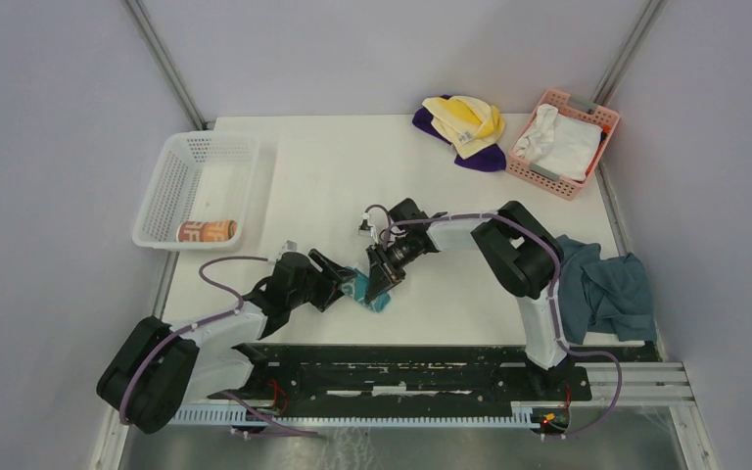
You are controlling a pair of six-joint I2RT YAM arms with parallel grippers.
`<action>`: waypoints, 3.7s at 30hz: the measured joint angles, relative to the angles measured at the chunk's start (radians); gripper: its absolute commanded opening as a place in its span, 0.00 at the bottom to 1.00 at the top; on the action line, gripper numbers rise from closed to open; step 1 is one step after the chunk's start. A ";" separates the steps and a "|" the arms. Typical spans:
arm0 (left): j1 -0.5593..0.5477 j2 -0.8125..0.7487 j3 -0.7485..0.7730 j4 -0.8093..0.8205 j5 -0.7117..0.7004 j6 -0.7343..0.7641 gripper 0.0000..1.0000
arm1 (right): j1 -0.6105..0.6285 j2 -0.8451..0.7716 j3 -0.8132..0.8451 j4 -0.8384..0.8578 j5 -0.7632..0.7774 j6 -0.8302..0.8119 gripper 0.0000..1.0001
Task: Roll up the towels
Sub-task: Roll the towel at the center of the board, then pick up the towel at the center of the board, then place the towel in the bin.
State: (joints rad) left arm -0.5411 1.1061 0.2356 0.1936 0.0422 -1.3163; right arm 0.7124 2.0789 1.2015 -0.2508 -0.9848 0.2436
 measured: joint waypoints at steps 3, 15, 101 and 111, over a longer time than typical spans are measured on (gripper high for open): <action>-0.002 0.045 0.000 0.060 0.017 -0.011 0.72 | -0.028 0.048 0.000 0.027 -0.091 0.074 0.16; -0.051 0.191 0.006 0.236 0.040 -0.083 0.69 | -0.097 0.132 -0.056 0.152 -0.253 0.304 0.18; 0.971 0.768 0.978 -0.348 -0.051 0.209 0.15 | -0.102 -0.808 -0.320 -0.146 1.074 -0.033 1.00; 0.972 0.733 0.891 -0.372 -0.105 0.210 0.17 | -0.102 -0.824 -0.333 -0.146 1.076 -0.033 1.00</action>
State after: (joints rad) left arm 0.4309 1.8393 1.1263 -0.1787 -0.0624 -1.1061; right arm 0.6102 1.2549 0.8684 -0.3965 0.0914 0.2108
